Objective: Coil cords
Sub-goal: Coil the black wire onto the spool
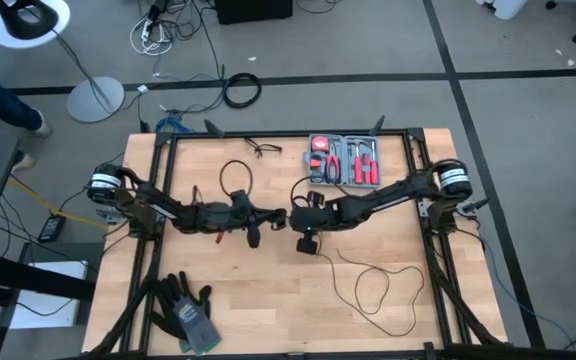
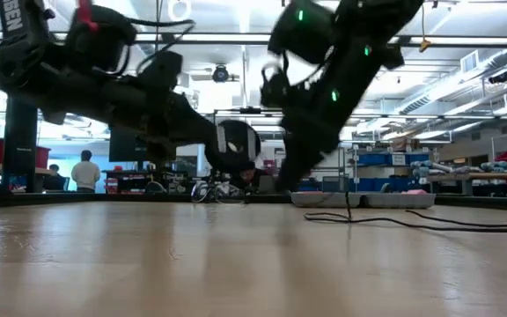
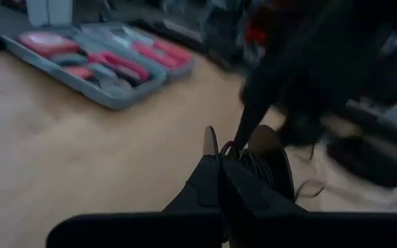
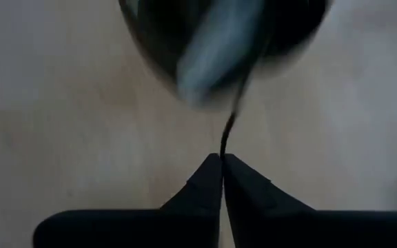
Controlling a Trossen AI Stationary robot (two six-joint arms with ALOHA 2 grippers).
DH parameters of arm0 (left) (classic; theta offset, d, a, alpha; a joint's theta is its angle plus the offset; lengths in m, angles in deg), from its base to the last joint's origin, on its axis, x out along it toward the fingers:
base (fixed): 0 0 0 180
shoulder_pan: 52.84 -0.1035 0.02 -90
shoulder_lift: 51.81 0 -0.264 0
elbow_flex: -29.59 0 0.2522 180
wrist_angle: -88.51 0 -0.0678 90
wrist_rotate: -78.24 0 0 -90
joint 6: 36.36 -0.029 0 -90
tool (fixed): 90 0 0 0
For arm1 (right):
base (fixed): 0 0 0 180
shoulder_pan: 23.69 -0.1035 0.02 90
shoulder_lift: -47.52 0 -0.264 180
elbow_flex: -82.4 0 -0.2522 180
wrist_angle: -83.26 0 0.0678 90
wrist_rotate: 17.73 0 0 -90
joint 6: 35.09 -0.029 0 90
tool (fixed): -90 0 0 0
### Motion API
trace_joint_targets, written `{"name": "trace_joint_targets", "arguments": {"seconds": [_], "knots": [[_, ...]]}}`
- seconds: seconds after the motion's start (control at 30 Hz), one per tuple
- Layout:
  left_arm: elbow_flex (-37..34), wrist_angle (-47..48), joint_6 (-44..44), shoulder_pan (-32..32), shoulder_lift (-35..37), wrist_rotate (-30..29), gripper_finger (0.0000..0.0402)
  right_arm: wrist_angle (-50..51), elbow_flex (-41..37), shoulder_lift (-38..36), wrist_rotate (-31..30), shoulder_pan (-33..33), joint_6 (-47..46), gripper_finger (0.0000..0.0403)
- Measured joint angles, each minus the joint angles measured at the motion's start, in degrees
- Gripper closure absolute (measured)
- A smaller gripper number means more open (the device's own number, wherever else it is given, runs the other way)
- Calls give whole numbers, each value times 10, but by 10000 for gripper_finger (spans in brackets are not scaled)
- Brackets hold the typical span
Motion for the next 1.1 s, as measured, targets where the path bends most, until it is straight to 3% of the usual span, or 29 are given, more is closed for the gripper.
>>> {"name": "trace_joint_targets", "arguments": {"seconds": [0.3, 0.7, 0.8, 1.1], "knots": [[-84, -92, 42, 8, 0, -89, 401, 5, -1, 0, -15, -24, 21, 353], [-87, -119, 28, 9, 0, -80, 401, 9, -17, -17, -70, -29, 7, 353], [-87, -121, 28, 9, 0, -75, 401, -53, -70, -46, -76, -31, 6, 355], [-86, -123, 28, 9, 0, -75, 401, -399, -304, -166, -76, -29, -5, 353]]}}
